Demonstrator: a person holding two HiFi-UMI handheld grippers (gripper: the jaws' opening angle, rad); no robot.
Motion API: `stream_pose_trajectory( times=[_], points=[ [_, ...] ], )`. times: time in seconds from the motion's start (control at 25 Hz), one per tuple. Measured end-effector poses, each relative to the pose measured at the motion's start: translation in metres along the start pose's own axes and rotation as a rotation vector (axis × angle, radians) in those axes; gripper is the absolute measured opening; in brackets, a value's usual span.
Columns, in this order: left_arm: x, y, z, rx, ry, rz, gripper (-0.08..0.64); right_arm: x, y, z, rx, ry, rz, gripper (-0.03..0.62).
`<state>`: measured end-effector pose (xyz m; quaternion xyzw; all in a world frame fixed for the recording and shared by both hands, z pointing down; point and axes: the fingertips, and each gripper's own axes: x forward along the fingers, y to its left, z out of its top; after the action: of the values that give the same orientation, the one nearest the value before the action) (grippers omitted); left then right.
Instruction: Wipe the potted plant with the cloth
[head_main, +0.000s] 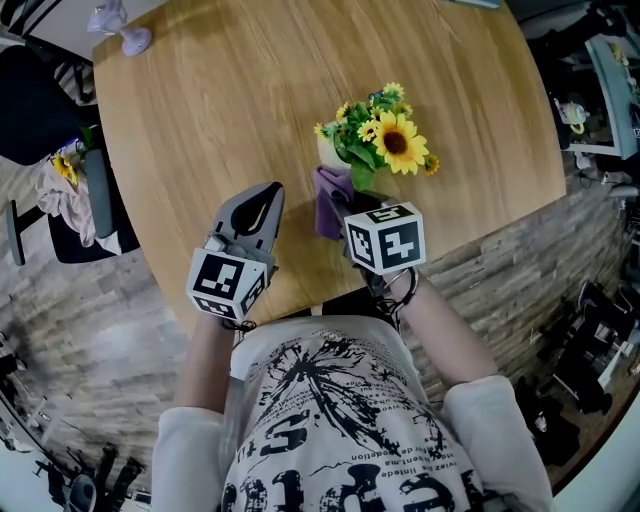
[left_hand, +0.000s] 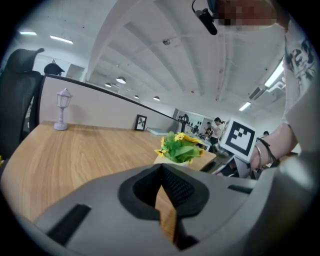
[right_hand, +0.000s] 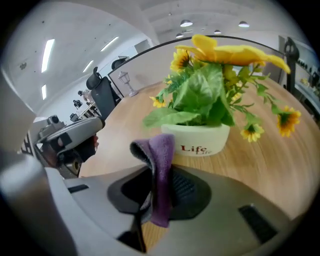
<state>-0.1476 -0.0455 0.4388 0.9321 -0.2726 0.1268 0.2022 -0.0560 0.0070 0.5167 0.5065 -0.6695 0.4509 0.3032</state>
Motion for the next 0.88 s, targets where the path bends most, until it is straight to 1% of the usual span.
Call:
stream_pose_trajectory(
  times=[0.16,0.32,0.44,0.52,0.6,0.76,0.88],
  points=[
    [0.012,-0.011,-0.005,-0.003,0.016,-0.028,0.003,-0.013,-0.019,-0.017,-0.076,0.018,-0.031,0.084],
    [0.023,-0.02,-0.012,0.02,0.041,-0.061,0.003,-0.024,-0.055,-0.027,-0.116,0.022,-0.121,0.089],
    [0.03,-0.027,-0.013,0.002,0.036,-0.096,0.015,-0.035,-0.08,-0.032,-0.111,0.024,-0.176,0.089],
    [0.037,-0.031,-0.014,0.002,0.039,-0.12,0.092,-0.043,-0.093,-0.032,-0.077,0.018,-0.189,0.086],
    [0.046,-0.035,-0.016,0.02,0.048,-0.151,0.154,-0.05,-0.104,-0.03,-0.051,0.007,-0.201,0.084],
    [0.067,-0.043,-0.021,0.072,0.078,-0.218,0.302,-0.059,-0.124,-0.024,-0.054,-0.01,-0.228,0.084],
    [0.081,-0.046,-0.024,0.115,0.102,-0.266,0.393,-0.059,-0.131,-0.017,-0.048,-0.038,-0.224,0.084]
  ],
)
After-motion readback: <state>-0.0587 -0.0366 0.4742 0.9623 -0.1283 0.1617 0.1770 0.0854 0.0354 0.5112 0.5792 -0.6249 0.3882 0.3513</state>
